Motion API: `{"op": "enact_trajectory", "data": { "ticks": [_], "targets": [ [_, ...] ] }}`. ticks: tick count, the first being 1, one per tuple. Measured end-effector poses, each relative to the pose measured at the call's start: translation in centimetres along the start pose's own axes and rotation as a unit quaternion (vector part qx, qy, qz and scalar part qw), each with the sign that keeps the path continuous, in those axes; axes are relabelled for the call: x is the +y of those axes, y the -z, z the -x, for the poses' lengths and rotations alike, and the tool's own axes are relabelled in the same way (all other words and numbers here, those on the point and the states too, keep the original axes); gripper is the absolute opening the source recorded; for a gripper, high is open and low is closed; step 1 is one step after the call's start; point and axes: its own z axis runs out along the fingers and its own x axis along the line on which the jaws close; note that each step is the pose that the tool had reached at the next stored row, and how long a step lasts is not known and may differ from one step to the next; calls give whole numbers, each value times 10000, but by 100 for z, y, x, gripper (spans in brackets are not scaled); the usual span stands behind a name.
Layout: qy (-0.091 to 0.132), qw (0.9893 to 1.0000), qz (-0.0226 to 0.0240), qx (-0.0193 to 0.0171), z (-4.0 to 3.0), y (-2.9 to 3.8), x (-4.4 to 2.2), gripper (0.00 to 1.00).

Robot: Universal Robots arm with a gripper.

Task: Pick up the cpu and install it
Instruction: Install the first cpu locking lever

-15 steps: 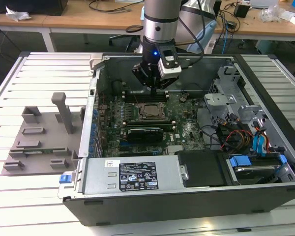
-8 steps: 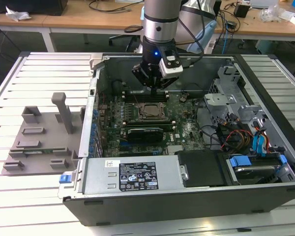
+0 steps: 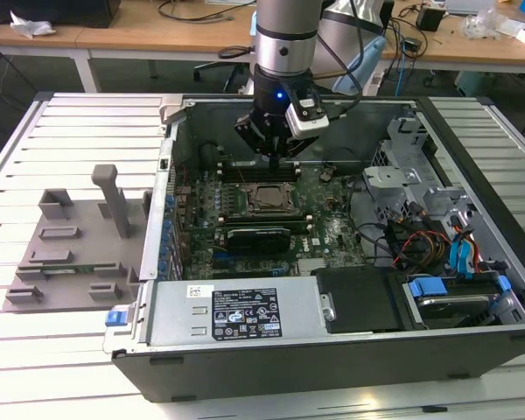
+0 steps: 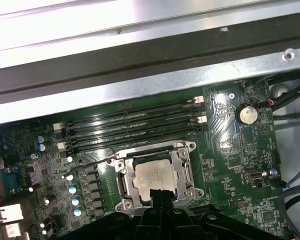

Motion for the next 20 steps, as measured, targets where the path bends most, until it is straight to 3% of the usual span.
{"op": "enact_trajectory", "data": {
  "ticks": [12,14,20],
  "targets": [
    [328,9995,5,-21,0,0,0,11],
    [525,9986,8,-33,0,0,0,11],
    [696,9976,11,-44,0,0,0,11]
  ]
}}
